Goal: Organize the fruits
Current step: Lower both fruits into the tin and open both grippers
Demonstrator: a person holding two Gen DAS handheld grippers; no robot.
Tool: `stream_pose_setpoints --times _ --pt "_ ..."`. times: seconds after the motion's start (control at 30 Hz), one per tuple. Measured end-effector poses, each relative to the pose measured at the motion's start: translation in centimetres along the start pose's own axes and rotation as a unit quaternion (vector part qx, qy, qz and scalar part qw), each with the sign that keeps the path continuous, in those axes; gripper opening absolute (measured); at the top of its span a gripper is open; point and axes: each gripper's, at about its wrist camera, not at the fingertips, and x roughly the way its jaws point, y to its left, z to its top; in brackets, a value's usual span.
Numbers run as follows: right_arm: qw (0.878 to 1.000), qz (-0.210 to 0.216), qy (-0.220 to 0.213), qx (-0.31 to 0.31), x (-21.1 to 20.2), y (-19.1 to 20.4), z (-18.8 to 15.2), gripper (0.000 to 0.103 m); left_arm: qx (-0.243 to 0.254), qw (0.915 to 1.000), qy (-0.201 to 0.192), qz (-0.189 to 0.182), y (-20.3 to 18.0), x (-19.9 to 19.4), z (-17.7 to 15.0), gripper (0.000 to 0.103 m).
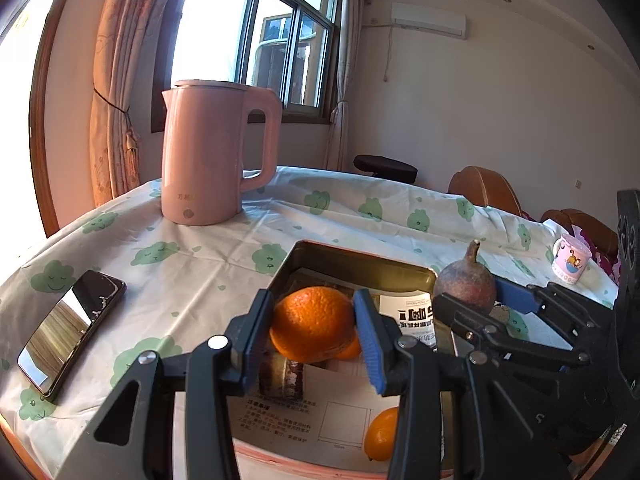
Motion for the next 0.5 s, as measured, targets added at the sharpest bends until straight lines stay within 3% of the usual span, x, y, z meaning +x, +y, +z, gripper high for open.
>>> stream_pose_setpoints --times 0.5 --pt "1.0 0.001 0.019 -0.001 1.5 0.6 0.0 0.053 -0.001 0.9999 0.014 0.0 0.3 0.6 -0.2 0.043"
